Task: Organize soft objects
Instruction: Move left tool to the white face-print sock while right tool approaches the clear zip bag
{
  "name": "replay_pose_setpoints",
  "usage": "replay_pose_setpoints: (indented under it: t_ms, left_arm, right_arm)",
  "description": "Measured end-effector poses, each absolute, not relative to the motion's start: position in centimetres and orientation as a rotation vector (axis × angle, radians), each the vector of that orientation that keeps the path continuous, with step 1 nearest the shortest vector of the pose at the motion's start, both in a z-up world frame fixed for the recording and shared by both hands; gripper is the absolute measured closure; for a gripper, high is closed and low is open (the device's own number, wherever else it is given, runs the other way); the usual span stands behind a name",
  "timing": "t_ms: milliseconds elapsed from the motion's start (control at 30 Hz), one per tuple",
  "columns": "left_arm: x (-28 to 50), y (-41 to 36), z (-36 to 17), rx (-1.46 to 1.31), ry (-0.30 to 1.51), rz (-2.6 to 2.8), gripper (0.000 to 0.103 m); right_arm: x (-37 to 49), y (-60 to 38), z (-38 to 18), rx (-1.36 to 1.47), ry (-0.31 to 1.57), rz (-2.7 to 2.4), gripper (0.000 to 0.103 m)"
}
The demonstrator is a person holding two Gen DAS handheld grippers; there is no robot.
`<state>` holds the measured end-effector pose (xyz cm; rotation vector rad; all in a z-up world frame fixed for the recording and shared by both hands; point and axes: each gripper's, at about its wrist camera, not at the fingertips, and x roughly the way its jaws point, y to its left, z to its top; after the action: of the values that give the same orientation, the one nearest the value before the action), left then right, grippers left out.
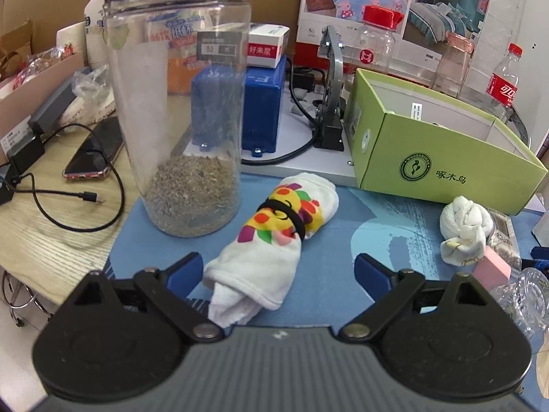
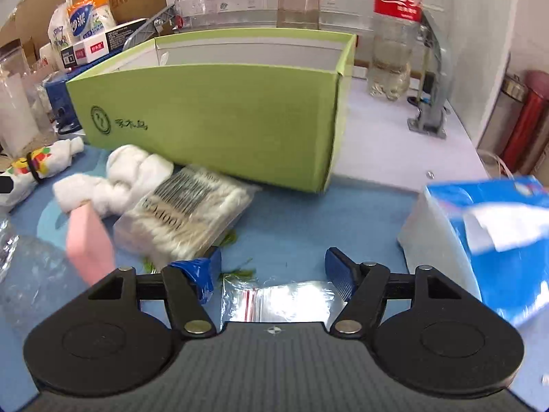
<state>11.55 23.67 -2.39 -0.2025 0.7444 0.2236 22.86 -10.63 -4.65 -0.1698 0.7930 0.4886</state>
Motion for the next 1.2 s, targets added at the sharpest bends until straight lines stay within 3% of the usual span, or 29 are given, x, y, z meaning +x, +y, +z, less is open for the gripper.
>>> replay_pose_setpoints:
  t_ms: [233, 400, 633, 767, 1000, 1200]
  left_arm:
    - [10.1, 23.8, -1.7, -0.204, 0.721, 0.23, 0.009]
    - [9.9, 23.9, -1.7, -0.223, 0.717, 0.223, 0.009]
    - [9.7, 23.6, -1.7, -0.182, 0.704, 0.22, 0.009]
    - [9.4, 24.2, -2.0, -0.195, 0.709, 0.233, 0.009]
    - [10.7, 24.5, -2.3, -0.166, 0.736, 0.221, 0.009]
    - [11.7, 24.0, -1.8, -0.112, 0.723, 0.163, 0.009]
  right_arm:
    - [18.6, -13.8, -3.7, -0.15, 0.753, 0.407, 0.05]
    - [13.3, -17.1, -2.8, 0.041, 0.655, 0.235, 0.048]
    - [12.5, -17.8, -4.8, 0.263, 0.713, 0.216, 0.047]
    - [14.2, -16.7, -4.8, 0.235, 0.725, 0.227, 0.047]
    - [14.6, -12.6, -5.5, -0.087, 0.726, 0.202, 0.044]
    - [14.3, -13.0, -5.7, -0.081, 0.718, 0.234, 0.043]
